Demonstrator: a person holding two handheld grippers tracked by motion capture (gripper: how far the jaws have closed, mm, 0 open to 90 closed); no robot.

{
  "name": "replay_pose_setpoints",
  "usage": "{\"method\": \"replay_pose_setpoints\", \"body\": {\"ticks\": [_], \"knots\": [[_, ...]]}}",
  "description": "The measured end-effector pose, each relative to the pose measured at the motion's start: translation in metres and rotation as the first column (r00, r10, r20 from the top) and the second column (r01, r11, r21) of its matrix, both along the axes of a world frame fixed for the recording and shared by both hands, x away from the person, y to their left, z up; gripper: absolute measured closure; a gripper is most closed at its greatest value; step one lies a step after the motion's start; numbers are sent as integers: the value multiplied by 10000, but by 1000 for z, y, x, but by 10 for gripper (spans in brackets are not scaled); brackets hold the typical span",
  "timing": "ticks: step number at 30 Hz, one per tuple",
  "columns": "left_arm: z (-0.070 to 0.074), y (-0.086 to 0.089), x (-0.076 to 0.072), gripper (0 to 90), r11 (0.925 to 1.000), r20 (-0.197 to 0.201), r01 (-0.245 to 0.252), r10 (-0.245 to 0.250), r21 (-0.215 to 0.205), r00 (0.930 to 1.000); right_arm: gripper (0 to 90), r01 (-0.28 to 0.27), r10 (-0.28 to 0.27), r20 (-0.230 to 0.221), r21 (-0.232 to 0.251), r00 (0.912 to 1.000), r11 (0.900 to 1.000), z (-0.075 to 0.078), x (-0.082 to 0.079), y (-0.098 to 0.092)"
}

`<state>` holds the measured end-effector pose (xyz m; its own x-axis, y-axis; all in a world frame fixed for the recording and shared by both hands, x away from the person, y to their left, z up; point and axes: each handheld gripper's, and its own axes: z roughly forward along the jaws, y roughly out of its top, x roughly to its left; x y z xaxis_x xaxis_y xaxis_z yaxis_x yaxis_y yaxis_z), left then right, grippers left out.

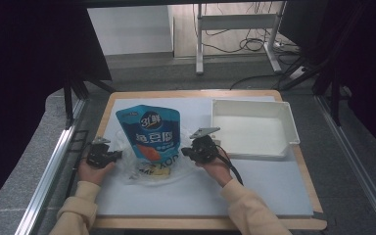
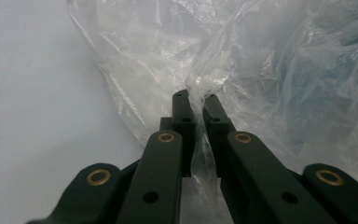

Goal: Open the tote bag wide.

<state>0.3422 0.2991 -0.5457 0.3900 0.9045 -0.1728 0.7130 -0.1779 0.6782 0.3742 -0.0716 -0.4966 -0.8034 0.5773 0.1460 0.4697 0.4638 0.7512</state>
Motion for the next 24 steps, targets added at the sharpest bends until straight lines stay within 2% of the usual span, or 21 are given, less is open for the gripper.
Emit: {"method": "replay_pose_setpoints", "body": {"ticks": [2,8,11,13,16,20,24], "knots": [[-1,0,0,873,10000,-11,8,-8,2,10000,891,140,-143,-122,-280,9998,9995,-9,2,-3],[-1,0,0,873,10000,-13,-25,25,-32,10000,891,395,-419,-470,-516,9980,9979,-24,-4,-20],[-1,-1,1,873,10000,-13,-25,25,-39,10000,891,477,-509,-567,-570,9971,9972,-31,-7,-29],[-1,0,1,873,10000,-14,-27,27,-37,10000,891,488,-513,-598,-424,9969,9979,-31,-7,-33],[-1,0,1,873,10000,-16,-25,25,-16,10000,891,433,-434,-449,-28,9980,9991,-21,-9,-32],[-1,0,1,873,10000,-24,3,-3,22,10000,891,265,-285,372,518,9989,9983,8,-13,-23],[-1,-1,1,873,10000,0,-46,46,-26,10000,891,466,-519,697,753,9962,9961,26,-2,-14]]}}
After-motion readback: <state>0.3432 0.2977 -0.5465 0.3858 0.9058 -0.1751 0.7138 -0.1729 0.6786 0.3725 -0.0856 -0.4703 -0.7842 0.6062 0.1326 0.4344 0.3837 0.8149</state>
